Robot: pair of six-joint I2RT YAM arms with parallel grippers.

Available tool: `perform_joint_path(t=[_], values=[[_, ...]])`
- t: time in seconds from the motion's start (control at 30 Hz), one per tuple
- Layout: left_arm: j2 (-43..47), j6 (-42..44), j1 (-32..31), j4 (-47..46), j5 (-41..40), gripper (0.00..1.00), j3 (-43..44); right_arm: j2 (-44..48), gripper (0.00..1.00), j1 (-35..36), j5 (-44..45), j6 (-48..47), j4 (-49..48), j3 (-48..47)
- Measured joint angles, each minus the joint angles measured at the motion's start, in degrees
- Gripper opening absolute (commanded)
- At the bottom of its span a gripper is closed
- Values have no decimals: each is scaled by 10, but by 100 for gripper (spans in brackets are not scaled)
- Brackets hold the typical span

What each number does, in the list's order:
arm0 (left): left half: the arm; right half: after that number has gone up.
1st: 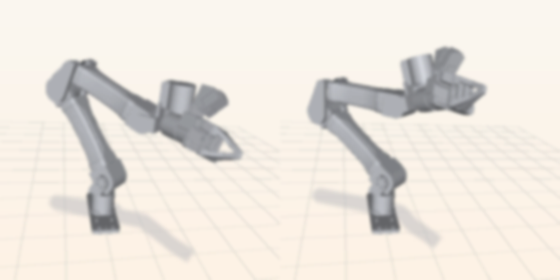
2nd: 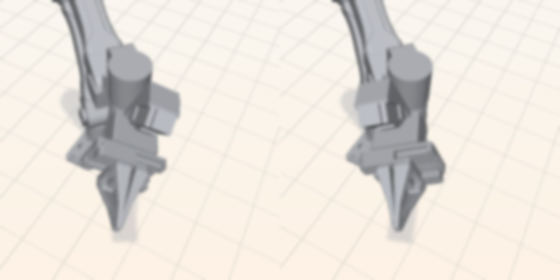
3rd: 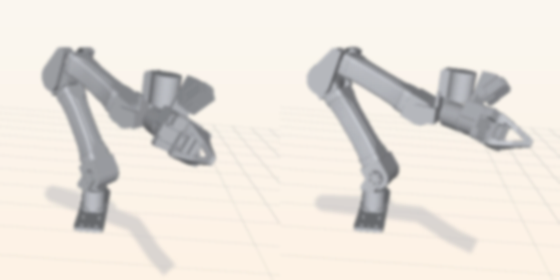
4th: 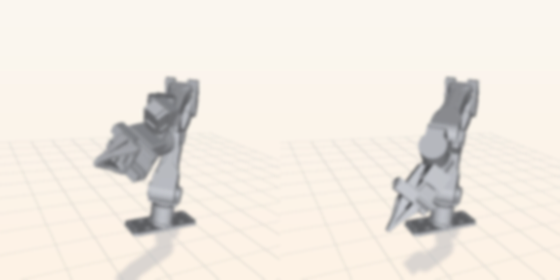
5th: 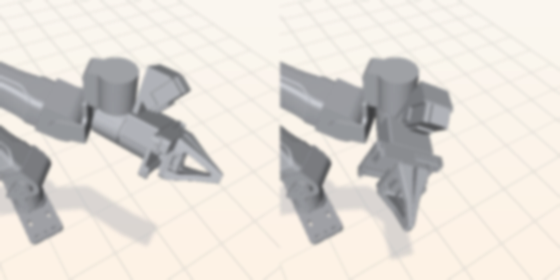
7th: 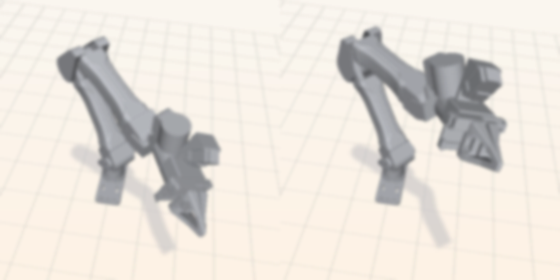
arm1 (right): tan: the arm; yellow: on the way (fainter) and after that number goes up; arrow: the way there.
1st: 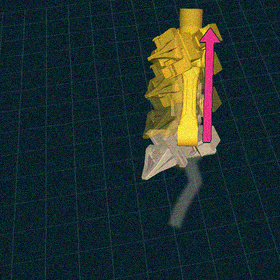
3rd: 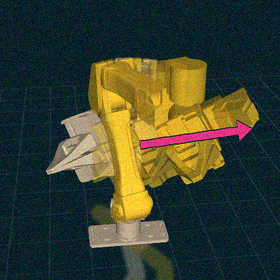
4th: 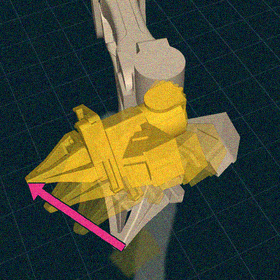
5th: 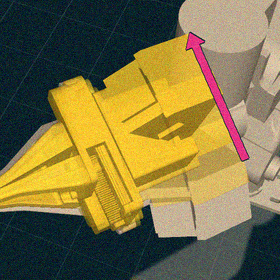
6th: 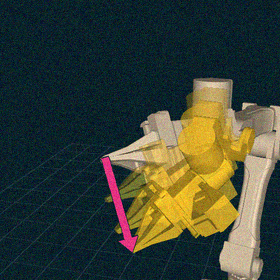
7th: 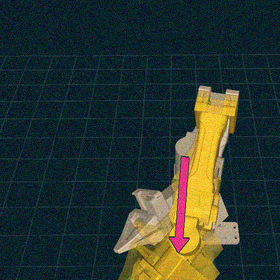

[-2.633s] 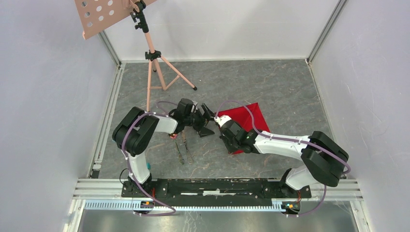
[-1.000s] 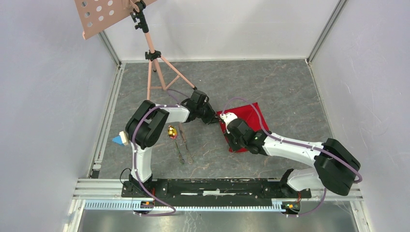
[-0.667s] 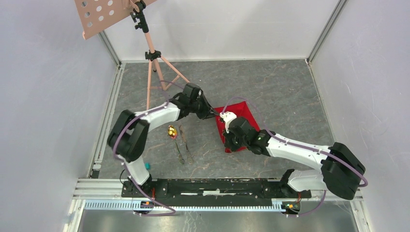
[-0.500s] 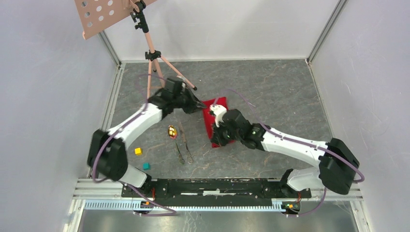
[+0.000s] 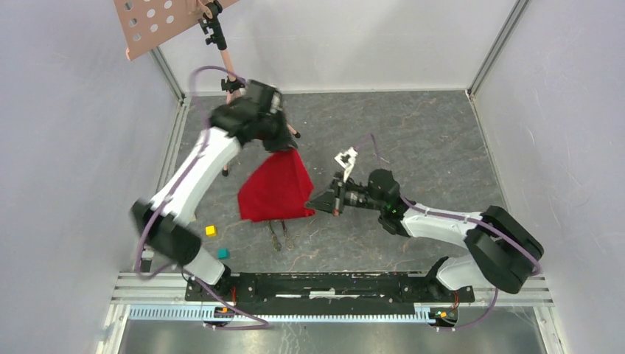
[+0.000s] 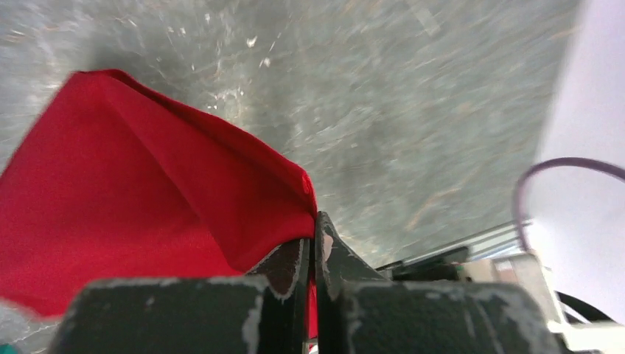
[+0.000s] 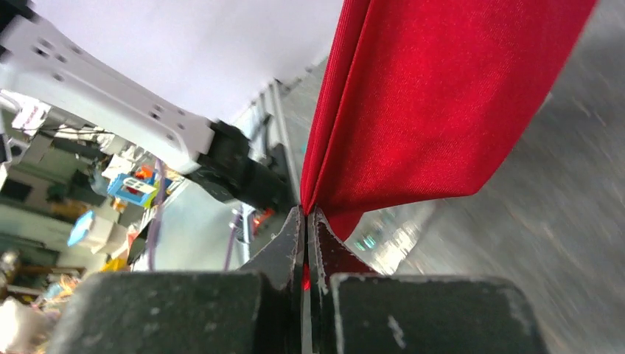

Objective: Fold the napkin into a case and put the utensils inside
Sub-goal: Turn over the upper triangle folded napkin at the center of the board, then smooth out the lower triangle-folded napkin at the center of the board.

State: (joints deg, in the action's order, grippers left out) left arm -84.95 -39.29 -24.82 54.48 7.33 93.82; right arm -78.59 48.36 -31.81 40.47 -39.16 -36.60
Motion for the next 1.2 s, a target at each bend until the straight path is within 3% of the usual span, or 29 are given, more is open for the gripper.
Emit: perform_joint_path(t=[0.1, 0.2, 0.3, 0.4, 0.53, 0.63, 0.77, 0.9, 1.0, 1.2], values=[[-144, 11, -50, 16, -16, 2, 46, -26, 0, -67, -38, 56, -113, 115], [-331, 17, -102, 17, -28, 2, 127, -62, 1, -145, -78, 66, -152, 201], [-474, 18, -142, 22, -33, 2, 215, -75, 0, -210, -105, 18, -93, 233], [-541, 18, -162, 28, -38, 2, 282, -73, 0, -257, -117, -69, 12, 224], [-557, 18, -170, 24, -35, 4, 329, -71, 1, -292, -110, -147, 105, 200], [-558, 19, -170, 13, -23, 14, 341, -60, 4, -305, -99, -172, 133, 193], [-567, 20, -168, -7, -9, 43, 352, -21, 16, -308, -75, -193, 203, 190], [-567, 22, -154, -51, 4, 66, 374, 27, 41, -308, -51, -206, 307, 176], [-554, 22, -143, -64, 30, 71, 376, 65, 59, -308, -21, -222, 376, 159], [-443, 29, -135, -76, 77, 72, 286, 96, 66, -306, 12, -233, 423, 146]])
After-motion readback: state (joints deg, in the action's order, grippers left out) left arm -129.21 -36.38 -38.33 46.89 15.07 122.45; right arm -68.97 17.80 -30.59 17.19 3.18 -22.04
